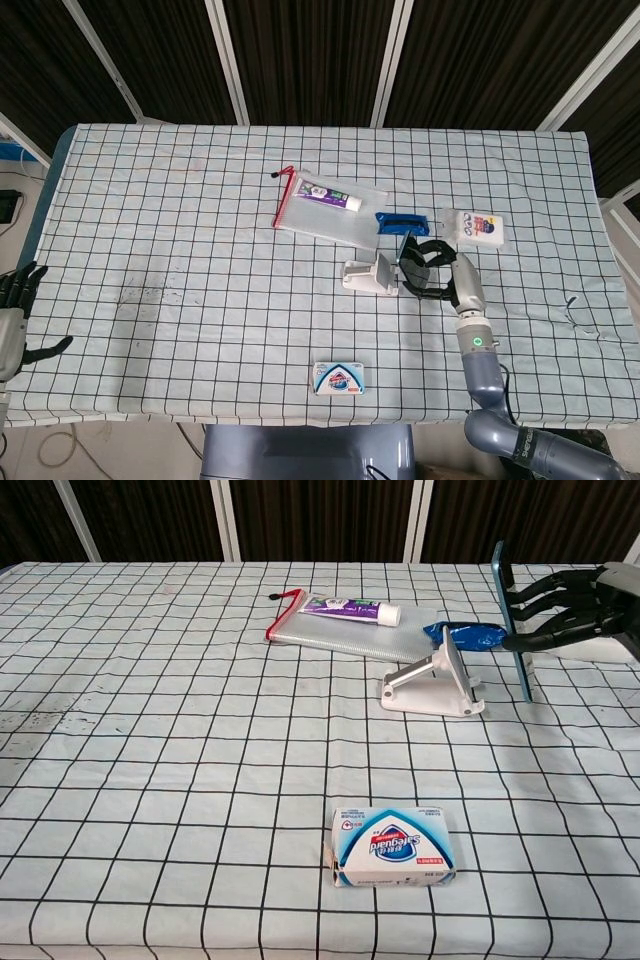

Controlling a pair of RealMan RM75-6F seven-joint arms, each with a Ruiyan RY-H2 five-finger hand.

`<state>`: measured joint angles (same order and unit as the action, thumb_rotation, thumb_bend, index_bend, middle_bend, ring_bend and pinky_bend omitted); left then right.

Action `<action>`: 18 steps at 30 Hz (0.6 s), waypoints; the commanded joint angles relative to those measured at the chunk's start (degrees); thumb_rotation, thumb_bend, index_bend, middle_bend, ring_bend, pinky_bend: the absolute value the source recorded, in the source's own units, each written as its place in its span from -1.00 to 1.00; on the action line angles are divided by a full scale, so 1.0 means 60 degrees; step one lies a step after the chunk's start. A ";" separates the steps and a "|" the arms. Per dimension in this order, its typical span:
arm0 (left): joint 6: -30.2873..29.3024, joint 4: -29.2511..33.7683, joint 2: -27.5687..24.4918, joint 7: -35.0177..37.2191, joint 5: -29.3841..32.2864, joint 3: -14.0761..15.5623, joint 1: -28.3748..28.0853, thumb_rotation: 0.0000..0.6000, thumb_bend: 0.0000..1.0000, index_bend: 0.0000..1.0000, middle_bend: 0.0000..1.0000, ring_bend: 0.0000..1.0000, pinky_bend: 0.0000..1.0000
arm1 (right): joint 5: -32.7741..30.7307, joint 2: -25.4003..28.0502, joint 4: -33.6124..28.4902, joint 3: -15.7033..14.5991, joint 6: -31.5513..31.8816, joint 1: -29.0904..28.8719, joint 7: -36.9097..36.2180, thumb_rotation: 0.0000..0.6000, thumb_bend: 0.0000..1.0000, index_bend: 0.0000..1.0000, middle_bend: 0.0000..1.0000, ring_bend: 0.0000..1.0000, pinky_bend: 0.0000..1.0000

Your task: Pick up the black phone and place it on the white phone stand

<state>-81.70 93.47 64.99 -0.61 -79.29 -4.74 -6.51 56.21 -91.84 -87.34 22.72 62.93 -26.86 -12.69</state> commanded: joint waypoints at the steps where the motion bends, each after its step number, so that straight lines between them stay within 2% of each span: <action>1: 0.0011 -0.0006 -0.0003 0.0034 0.0003 -0.0004 -0.0003 1.00 -1.00 -1.00 -1.00 -1.00 -1.00 | 0.0480 -0.0420 0.0584 0.0004 -0.0257 -0.0069 -0.1014 1.00 -0.47 -0.04 0.09 -0.12 -0.31; 12: 0.0071 -0.0015 0.0002 0.0100 0.0072 -0.0028 -0.0023 1.00 -1.00 -1.00 -1.00 -1.00 -1.00 | 0.2043 -0.1026 0.2109 -0.0076 -0.0506 -0.0322 -0.3803 1.00 -0.47 -0.04 0.08 -0.14 -0.31; 18: 0.0089 -0.0005 0.0011 0.0043 0.0111 -0.0027 -0.0025 1.00 -1.00 -1.00 -1.00 -1.00 -1.00 | 0.2292 -0.1210 0.2586 -0.0159 -0.0614 -0.0447 -0.4399 1.00 -0.47 -0.04 0.08 -0.15 -0.31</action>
<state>-81.17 93.44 65.05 -0.35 -78.61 -4.91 -6.66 69.63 -98.73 -72.26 21.93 59.49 -29.27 -38.64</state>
